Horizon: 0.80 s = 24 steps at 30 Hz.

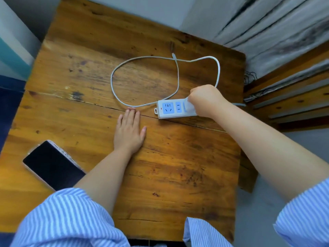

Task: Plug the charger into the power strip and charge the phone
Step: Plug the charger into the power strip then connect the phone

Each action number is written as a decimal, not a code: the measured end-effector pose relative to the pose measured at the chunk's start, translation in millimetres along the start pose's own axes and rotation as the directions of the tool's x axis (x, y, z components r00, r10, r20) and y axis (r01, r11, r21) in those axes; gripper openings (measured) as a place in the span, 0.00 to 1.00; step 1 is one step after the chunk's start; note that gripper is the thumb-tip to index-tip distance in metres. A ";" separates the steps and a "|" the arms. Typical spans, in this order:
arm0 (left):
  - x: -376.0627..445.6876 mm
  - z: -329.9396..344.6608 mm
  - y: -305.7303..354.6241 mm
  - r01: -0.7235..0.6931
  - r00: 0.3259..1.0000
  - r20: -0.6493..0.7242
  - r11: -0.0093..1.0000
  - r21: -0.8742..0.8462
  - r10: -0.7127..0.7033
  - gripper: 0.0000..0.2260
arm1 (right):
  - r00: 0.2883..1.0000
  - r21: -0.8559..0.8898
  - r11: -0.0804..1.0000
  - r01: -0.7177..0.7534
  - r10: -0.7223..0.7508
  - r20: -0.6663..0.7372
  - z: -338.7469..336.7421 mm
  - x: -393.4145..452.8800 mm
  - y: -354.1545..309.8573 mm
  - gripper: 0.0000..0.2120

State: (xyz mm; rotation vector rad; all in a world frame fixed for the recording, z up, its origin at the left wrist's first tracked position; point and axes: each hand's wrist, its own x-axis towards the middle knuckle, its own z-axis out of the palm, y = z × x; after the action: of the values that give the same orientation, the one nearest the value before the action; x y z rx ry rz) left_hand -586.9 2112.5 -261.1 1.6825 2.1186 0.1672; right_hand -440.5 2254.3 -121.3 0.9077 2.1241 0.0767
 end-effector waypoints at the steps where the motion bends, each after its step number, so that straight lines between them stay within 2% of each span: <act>1: -0.2 0.3 0.0 0.001 1.000 -0.001 1.000 0.002 -0.001 0.26 | 1.000 0.009 1.000 0.006 -0.006 0.005 2.3 -0.2 2.5 0.13; 13: -0.1 -0.9 3.4 0.026 1.000 0.001 1.000 0.015 -0.026 0.25 | 0.996 0.114 0.989 0.091 -0.089 -0.023 15.6 6.5 8.9 0.15; 16: 0.9 -1.4 4.5 0.038 0.999 -0.010 0.999 0.011 -0.037 0.29 | 0.993 0.165 0.979 0.118 -0.118 -0.010 14.9 10.1 13.7 0.17; 21: 1.1 -1.3 3.7 0.044 0.999 -0.004 0.999 0.022 -0.044 0.30 | 0.991 0.181 0.974 0.134 -0.134 -0.016 14.8 10.1 14.4 0.17; 24: 0.3 -1.6 5.1 0.047 0.999 -0.002 0.998 0.033 -0.047 0.30 | 0.988 0.132 0.979 0.153 -0.153 -0.012 16.1 11.1 10.8 0.15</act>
State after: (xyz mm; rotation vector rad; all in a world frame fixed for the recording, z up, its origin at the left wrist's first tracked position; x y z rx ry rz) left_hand -583.1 2114.4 -258.0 1.6491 2.1711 0.1203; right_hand -427.6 2265.4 -135.7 0.8169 2.2140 -0.1441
